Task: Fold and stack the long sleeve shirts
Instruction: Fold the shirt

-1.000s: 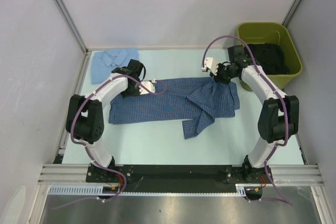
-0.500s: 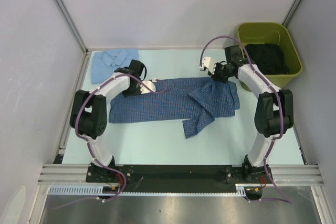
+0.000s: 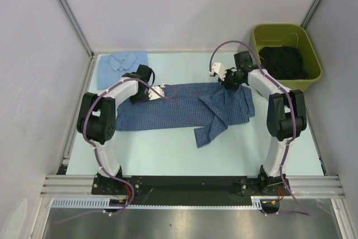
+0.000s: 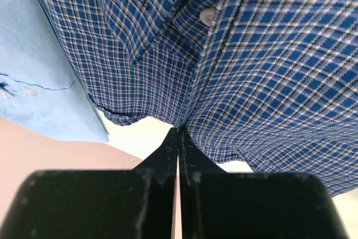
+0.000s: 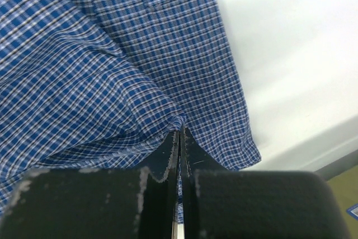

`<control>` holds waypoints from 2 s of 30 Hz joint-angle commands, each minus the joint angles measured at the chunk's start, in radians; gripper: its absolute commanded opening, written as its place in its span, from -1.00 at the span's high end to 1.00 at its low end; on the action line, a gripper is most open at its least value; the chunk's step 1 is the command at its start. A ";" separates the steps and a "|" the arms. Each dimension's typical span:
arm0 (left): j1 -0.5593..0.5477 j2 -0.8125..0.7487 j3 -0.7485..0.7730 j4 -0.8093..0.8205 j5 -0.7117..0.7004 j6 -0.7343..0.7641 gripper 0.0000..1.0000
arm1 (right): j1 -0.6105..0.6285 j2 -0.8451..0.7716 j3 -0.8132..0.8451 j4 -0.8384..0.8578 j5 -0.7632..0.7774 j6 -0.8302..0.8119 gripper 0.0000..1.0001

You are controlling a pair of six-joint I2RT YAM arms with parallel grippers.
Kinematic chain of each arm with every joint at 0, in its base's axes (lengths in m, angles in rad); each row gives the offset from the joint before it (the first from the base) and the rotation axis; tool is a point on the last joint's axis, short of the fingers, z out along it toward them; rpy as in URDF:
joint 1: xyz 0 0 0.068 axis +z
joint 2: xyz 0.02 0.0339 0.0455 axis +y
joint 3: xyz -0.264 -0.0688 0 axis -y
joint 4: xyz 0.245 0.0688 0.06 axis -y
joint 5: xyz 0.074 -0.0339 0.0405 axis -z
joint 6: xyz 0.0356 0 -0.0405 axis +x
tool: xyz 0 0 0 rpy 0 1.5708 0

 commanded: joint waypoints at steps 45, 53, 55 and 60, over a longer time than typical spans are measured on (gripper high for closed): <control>0.560 -0.201 -0.265 -0.227 0.787 -0.448 -0.14 | -0.351 -0.244 -0.370 -0.245 -0.323 0.363 -0.01; 0.560 -0.175 -0.274 -0.217 0.765 -0.453 0.61 | -0.352 -0.219 -0.369 -0.250 -0.319 0.381 0.52; 0.561 -0.175 -0.265 -0.226 0.756 -0.448 0.80 | -0.352 -0.205 -0.357 -0.251 -0.299 0.385 0.70; 0.570 -0.184 -0.230 -0.259 0.726 -0.434 1.00 | -0.352 -0.207 -0.329 -0.264 -0.233 0.398 0.95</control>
